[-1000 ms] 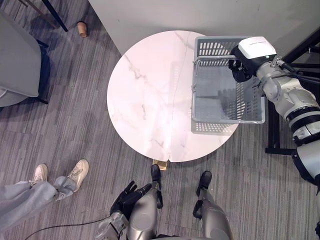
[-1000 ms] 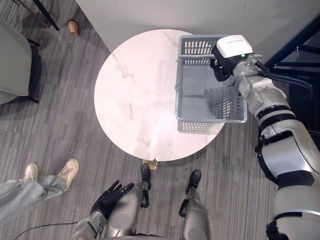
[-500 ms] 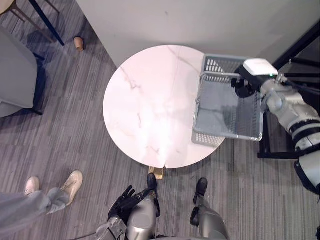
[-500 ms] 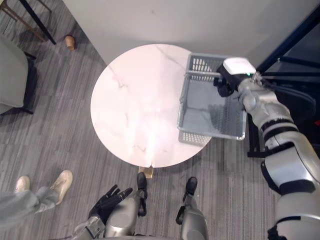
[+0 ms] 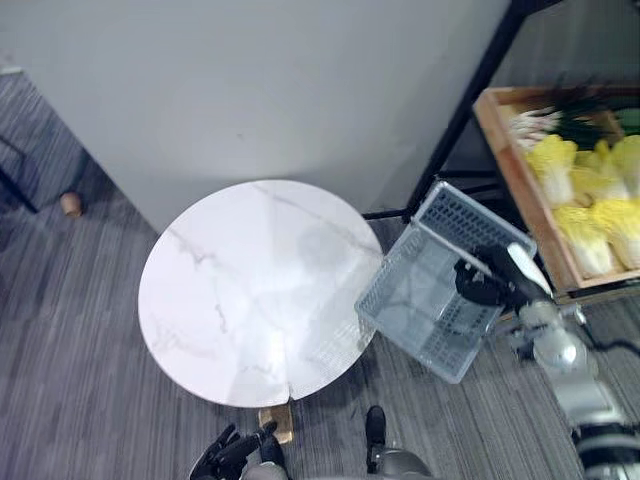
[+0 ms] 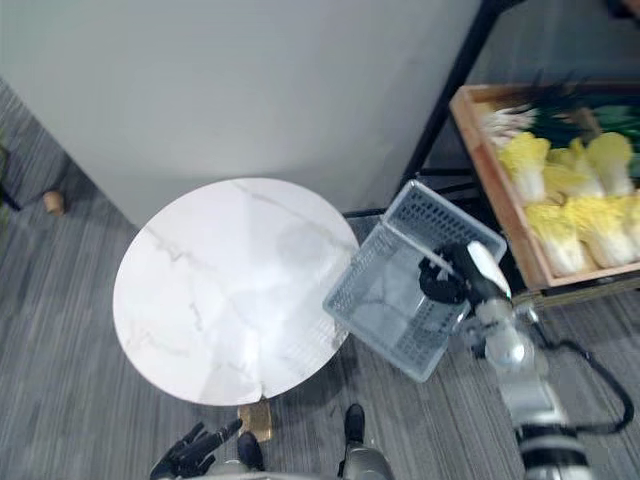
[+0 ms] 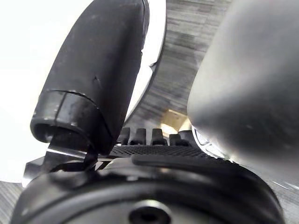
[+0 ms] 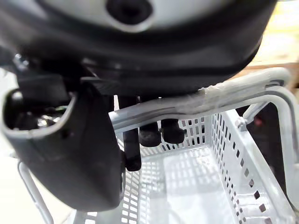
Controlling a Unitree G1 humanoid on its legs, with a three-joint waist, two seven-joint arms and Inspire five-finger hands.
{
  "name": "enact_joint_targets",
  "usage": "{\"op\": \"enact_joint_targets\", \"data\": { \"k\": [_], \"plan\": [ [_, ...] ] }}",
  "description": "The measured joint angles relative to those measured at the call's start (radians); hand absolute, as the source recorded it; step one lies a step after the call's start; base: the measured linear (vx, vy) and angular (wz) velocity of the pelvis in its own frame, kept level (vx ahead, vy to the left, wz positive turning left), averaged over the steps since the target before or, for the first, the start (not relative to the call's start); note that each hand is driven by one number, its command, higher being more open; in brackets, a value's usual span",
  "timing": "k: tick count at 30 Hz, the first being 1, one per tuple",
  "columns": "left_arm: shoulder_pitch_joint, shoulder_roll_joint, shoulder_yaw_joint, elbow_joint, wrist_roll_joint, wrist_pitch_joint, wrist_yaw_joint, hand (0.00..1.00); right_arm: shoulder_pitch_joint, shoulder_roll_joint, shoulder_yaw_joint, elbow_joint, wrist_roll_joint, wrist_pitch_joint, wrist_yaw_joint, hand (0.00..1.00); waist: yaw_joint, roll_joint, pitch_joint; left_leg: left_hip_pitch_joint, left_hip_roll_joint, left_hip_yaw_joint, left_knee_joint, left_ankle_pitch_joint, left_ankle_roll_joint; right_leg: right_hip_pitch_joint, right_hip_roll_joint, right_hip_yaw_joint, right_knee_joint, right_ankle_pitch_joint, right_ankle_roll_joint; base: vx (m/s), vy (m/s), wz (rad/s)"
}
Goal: Pick vegetable in the basket
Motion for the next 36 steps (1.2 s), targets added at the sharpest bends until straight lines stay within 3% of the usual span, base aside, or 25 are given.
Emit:
{"op": "enact_joint_targets", "data": {
  "k": [4, 10, 20, 27, 36],
  "plan": [
    [0.016, -0.024, -0.004, 0.024, -0.001, -0.008, 0.016, 1.00, 0.141, 0.109, -0.082, 0.020, 0.001, 0.086, 0.015, 0.00, -0.036, 0.020, -0.056, 0.024, -0.001, 0.007, -0.028, 0.009, -0.016, 0.001, 0.005, 0.011, 0.008, -0.012, 0.000, -0.05, -0.023, -0.08],
    [0.020, -0.037, -0.010, 0.064, -0.001, -0.018, 0.036, 1.00, 0.241, 0.248, -0.184, 0.182, 0.005, 0.138, -0.051, 0.00, -0.057, 0.036, -0.099, 0.036, 0.004, 0.032, -0.033, 0.006, -0.020, 0.001, 0.014, 0.034, 0.006, -0.011, 0.000, 0.00, -0.019, -0.12],
    [0.028, -0.042, -0.005, 0.091, -0.006, -0.020, 0.041, 1.00, 0.291, 0.450, -0.198, 0.511, 0.246, 0.138, -0.141, 0.00, -0.053, 0.042, -0.141, 0.098, 0.019, 0.055, -0.034, -0.014, -0.035, 0.058, 0.030, 0.042, 0.005, -0.027, -0.002, 0.02, -0.011, -0.07],
    [0.013, -0.059, 0.034, 0.122, -0.022, -0.038, 0.036, 1.00, 0.273, 0.494, -0.220, 0.732, 0.403, 0.119, -0.136, 0.00, -0.028, 0.044, -0.152, 0.124, 0.019, 0.049, -0.034, -0.025, -0.037, 0.092, 0.028, 0.027, 0.003, -0.041, 0.000, 0.01, -0.008, 0.04],
    [0.010, -0.064, 0.039, 0.139, -0.019, -0.052, 0.036, 1.00, 0.288, 0.498, -0.246, 0.782, 0.520, 0.083, -0.096, 0.00, -0.011, 0.046, -0.152, 0.138, 0.021, 0.035, -0.034, -0.030, -0.041, 0.122, 0.027, 0.005, -0.011, -0.045, 0.001, -0.01, -0.024, 0.05]
  ]
}}
